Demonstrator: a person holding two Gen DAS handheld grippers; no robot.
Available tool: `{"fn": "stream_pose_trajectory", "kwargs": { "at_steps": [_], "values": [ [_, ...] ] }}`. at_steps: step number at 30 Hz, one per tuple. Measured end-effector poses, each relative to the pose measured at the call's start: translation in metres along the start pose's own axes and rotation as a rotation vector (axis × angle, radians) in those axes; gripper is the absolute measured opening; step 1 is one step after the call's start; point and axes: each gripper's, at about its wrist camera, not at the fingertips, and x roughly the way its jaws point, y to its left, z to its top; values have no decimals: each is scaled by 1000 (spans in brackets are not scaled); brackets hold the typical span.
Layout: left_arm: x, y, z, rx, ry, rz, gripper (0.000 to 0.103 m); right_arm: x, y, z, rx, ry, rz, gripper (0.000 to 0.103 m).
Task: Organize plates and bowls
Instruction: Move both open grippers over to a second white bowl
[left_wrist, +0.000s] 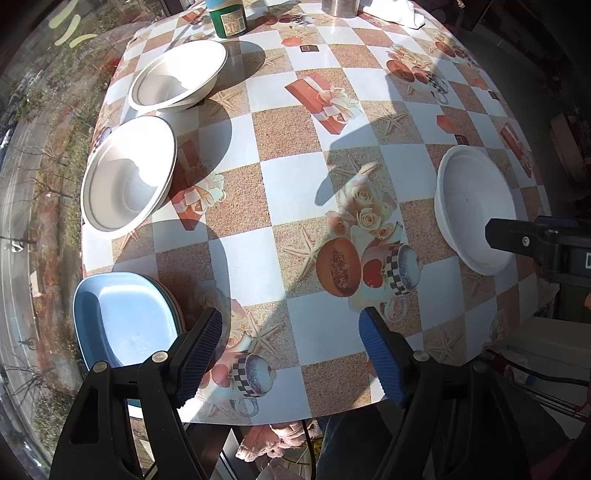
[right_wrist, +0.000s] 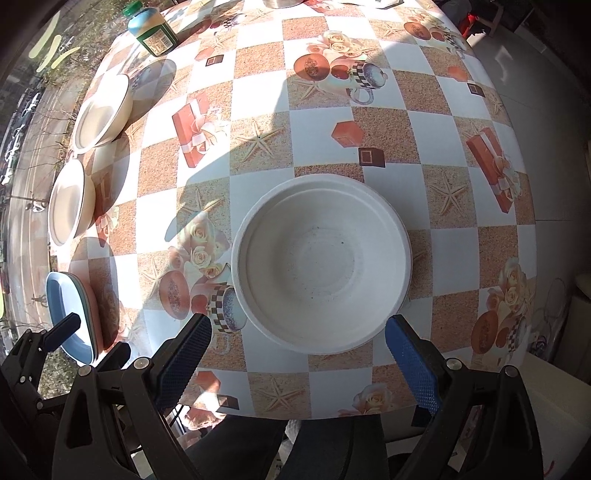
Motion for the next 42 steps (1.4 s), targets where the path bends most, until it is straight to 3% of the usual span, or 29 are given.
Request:
{"fn": "stream_pose_trajectory", "kwargs": {
  "at_steps": [9,23,31,42],
  "values": [
    [-7,12,8,-40,-30,-1,80,1,12,5,-42,5,-1,96],
    [-29,49,49,-153,-98,14,80,3,35,15,-97,13,-7,96],
    [-34,99,73,-287,-117,56,80,2,65,36,-142,8,14,96],
    [-13,177,84,-497,-71,127,80,11,132,73,-283,15,34,96]
  ]
}}
